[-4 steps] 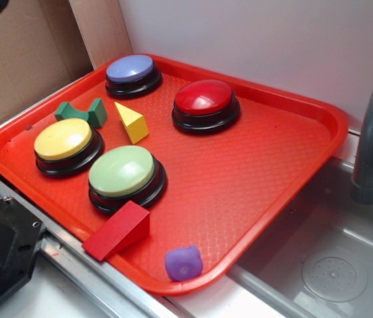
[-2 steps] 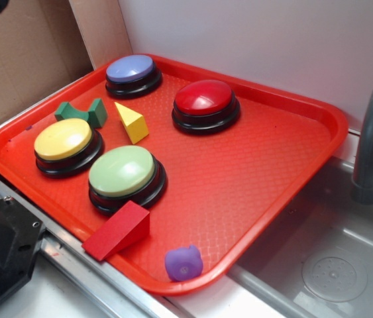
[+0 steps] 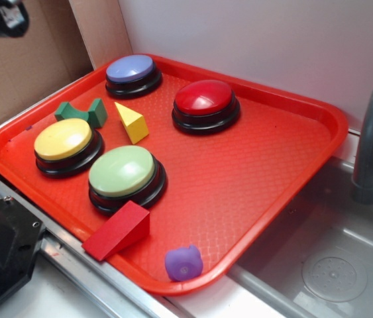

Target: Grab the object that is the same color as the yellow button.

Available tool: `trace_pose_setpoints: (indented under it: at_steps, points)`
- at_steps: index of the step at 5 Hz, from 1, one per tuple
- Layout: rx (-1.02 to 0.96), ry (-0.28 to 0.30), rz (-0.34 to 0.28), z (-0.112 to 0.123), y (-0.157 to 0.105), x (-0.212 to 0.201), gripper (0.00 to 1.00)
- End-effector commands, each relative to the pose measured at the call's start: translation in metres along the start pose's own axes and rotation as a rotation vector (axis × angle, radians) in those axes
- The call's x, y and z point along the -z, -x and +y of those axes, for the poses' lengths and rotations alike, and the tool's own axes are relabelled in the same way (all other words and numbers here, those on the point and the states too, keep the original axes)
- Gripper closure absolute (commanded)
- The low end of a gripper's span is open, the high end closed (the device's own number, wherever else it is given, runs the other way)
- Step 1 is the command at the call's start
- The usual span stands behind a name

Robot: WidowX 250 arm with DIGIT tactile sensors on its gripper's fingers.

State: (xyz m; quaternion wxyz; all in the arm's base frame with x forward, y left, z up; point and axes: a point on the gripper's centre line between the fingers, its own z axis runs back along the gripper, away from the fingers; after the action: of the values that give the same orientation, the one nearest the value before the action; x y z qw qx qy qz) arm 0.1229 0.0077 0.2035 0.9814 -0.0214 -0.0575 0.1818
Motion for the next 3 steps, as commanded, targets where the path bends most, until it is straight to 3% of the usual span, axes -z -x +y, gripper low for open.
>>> trace_pose_setpoints:
  at_steps: [1,2,3]
  points:
    - [-0.32,-0.061,0.017,0.025,-0.037,0.046,0.0]
    - [-0.444,-0.04,-0.016,0.023,-0.054,0.068,0.0]
    - [-0.529,-0.059,-0.037,0.019,-0.067,0.079,0.0]
